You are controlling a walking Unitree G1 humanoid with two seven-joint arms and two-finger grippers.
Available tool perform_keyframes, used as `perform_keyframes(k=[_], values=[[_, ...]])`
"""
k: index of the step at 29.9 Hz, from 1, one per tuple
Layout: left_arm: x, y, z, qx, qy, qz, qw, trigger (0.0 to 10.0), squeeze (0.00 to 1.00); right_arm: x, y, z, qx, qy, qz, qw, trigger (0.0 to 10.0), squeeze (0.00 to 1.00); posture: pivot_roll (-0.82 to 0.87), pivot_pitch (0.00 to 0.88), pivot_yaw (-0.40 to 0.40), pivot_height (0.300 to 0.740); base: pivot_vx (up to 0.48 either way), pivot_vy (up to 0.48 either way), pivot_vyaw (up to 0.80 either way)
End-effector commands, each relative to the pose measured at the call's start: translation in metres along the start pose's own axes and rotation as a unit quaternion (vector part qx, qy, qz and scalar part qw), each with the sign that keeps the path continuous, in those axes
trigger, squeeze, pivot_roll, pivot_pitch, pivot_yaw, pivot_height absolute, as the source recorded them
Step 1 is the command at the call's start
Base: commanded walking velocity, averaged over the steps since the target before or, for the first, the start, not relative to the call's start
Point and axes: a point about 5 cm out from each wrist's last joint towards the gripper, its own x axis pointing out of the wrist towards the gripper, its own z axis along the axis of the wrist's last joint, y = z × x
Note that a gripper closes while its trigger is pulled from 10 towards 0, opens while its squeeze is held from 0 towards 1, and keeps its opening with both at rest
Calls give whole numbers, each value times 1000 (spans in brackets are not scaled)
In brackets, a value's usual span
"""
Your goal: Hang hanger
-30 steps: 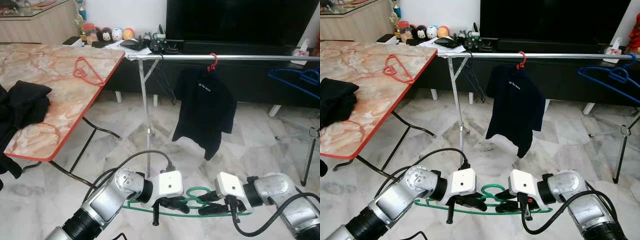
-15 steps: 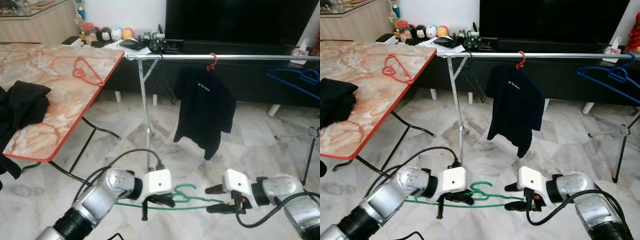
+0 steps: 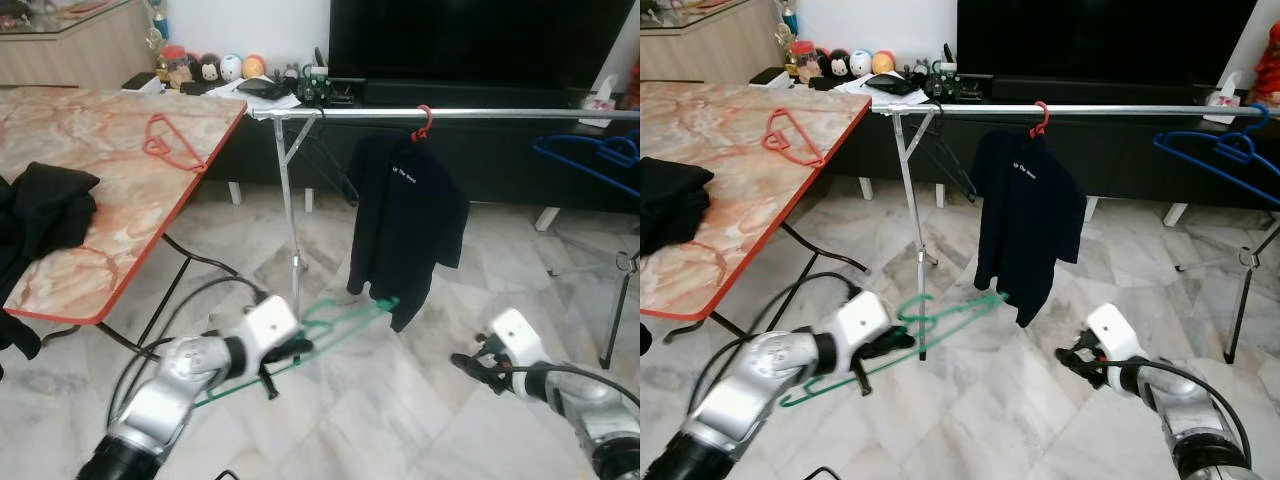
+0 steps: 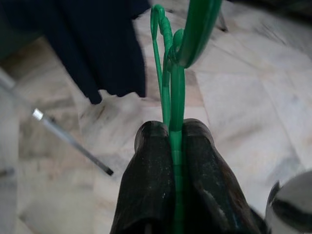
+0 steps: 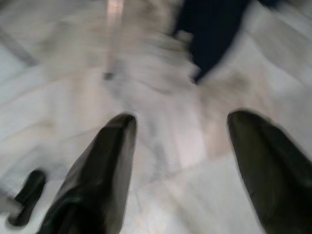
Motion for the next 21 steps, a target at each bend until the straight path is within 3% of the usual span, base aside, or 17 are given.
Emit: perform_keyframes(k=[1, 3, 8, 10, 13, 16, 17, 19, 20, 21], values=[[-12, 4, -1, -25, -11, 26, 999, 10000, 0, 1, 3, -26, 66, 42, -63, 995, 10000, 0, 6, 0, -30, 740, 0, 0, 0], [-17, 5, -8, -37, -7, 44, 998, 10000, 0, 0, 7, -42, 88, 67, -91, 990, 10000, 0, 24, 0, -36, 740, 0, 0, 0], [-29, 22, -30, -99, -3, 148, 984, 10000, 0, -2, 33, -85, 153, 132, -134, 970, 10000, 0, 30, 0, -38, 740, 0, 0, 0], [-32, 25, -53, -158, 12, 192, 969, 10000, 0, -3, 47, -100, 166, 156, -135, 964, 10000, 0, 44, 0, -41, 740, 0, 0, 0], [-36, 18, -92, -194, 70, 220, 953, 10000, 0, -7, 57, -115, 179, 184, -147, 955, 10000, 0, 43, 0, -39, 740, 0, 0, 0], [-46, 9, -134, -249, 134, 281, 917, 10000, 0, -11, 65, -127, 197, 200, -155, 947, 10000, 0, 33, 0, -36, 740, 0, 0, 0], [-52, 5, -149, -263, 158, 310, 900, 10000, 0, -12, 68, -130, 207, 201, -158, 944, 10000, 0, 31, 0, -37, 740, 0, 0, 0], [-57, 2, -161, -283, 175, 336, 881, 10000, 0, -11, 69, -129, 209, 199, -155, 945, 10000, 0, 33, 0, -39, 740, 0, 0, 0], [-66, -6, -179, -297, 211, 361, 858, 10000, 0, -11, 69, -129, 200, 201, -150, 947, 10000, 0, 36, 0, -42, 740, 0, 0, 0], [-66, -6, -179, -297, 211, 361, 858, 10000, 0, -11, 69, -129, 200, 201, -150, 947, 10000, 0, 36, 0, -42, 740, 0, 0, 0]])
